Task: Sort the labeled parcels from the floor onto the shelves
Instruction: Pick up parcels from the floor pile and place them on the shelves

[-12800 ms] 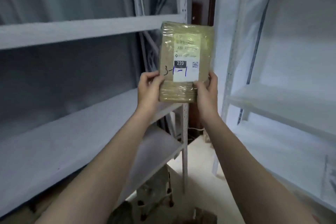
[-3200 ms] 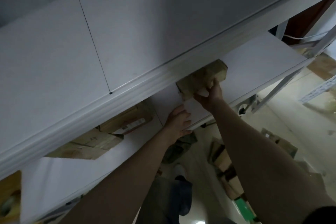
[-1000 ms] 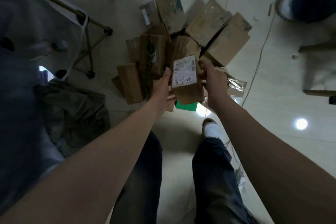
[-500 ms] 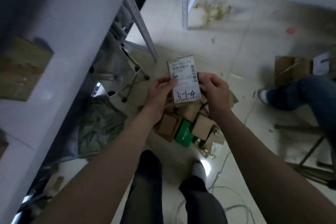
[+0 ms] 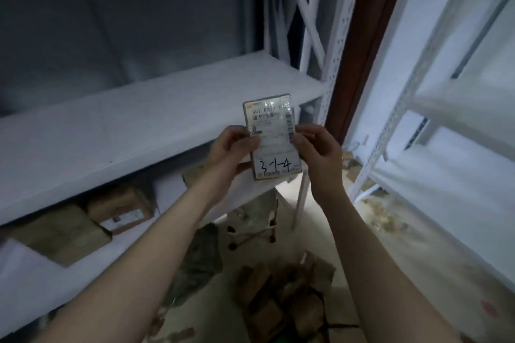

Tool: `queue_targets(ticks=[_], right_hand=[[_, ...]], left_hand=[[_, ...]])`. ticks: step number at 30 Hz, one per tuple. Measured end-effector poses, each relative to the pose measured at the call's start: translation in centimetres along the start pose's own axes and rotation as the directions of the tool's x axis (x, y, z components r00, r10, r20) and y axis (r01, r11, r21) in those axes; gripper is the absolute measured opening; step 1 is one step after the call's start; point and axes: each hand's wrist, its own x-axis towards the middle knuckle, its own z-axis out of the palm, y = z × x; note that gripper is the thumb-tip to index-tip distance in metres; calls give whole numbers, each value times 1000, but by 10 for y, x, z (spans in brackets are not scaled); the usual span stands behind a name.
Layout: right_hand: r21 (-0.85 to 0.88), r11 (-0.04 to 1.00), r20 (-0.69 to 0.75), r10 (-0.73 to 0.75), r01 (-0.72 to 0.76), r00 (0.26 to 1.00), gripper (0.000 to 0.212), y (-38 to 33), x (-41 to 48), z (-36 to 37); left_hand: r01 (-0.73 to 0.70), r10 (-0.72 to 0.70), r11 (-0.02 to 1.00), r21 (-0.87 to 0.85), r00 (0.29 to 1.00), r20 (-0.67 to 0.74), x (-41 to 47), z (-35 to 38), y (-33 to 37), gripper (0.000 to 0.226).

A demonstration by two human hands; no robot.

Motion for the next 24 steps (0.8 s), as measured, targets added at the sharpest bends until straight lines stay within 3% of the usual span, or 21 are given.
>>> queue_targets(ticks=[3,6,9,13,18,24], right_hand=[[43,978,64,-204,202,977,14,-67,35,55],[139,948,109,-303,288,947,17,-126,56,112],[245,896,150,-412,370,899,22,-182,66,173],[380,819,198,-526,430,827,20,-247,65,257],[525,746,281,-606,410,744,38,-300,61,355],[491,741,280,-632,458,723,63,-334,62,438]], left_hand=[[-194,196,980,35,978,-65,-11,-26,83,22],[-351,364,930,108,921,-140,-29,-54,158,31],[-512,548,834,206,812,-200,-52,-91,225,20],[-651,726,685,326,646,-236,-88,-143,303,27],[-695,813,581,424,518,-266,-126,-214,369,27],[-576,785,613,540,520,-336,-133,-284,419,26]])
